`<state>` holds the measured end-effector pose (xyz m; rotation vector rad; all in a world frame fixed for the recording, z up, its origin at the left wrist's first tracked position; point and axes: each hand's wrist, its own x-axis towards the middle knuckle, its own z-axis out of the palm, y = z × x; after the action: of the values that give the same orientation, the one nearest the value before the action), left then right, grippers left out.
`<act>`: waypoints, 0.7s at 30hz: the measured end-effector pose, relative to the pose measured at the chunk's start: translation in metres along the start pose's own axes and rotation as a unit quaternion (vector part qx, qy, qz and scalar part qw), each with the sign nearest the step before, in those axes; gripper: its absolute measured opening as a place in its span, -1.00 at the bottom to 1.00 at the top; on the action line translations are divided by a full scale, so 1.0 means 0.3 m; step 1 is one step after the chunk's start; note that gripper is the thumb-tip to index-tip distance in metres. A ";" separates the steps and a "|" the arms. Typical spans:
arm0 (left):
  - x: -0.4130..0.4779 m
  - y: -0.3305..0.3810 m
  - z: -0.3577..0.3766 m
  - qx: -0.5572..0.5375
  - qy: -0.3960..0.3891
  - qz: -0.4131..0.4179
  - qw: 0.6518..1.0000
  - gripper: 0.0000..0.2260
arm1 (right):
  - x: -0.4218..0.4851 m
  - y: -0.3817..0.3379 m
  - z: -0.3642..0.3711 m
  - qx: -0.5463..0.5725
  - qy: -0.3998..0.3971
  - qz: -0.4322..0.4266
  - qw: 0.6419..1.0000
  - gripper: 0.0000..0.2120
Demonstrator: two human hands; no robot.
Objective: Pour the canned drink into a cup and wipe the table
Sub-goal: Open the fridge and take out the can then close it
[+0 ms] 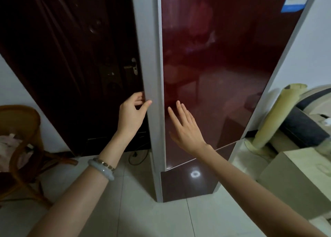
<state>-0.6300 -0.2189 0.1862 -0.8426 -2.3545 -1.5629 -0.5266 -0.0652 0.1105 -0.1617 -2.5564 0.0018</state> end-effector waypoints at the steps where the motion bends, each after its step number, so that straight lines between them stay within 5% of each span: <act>1: -0.029 0.011 -0.007 -0.008 -0.006 0.008 1.000 -0.69 | -0.029 -0.012 -0.010 0.009 -0.002 0.005 1.000 -0.25; 21: -0.573 0.323 0.101 -0.030 -0.018 0.076 0.996 -0.65 | -0.586 -0.039 -0.318 0.101 -0.015 0.037 0.994 -0.19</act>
<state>-0.4311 -0.2246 0.1714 -1.0457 -2.2187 -1.5742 -0.3301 -0.1005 0.0947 -0.1777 -2.5598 0.2925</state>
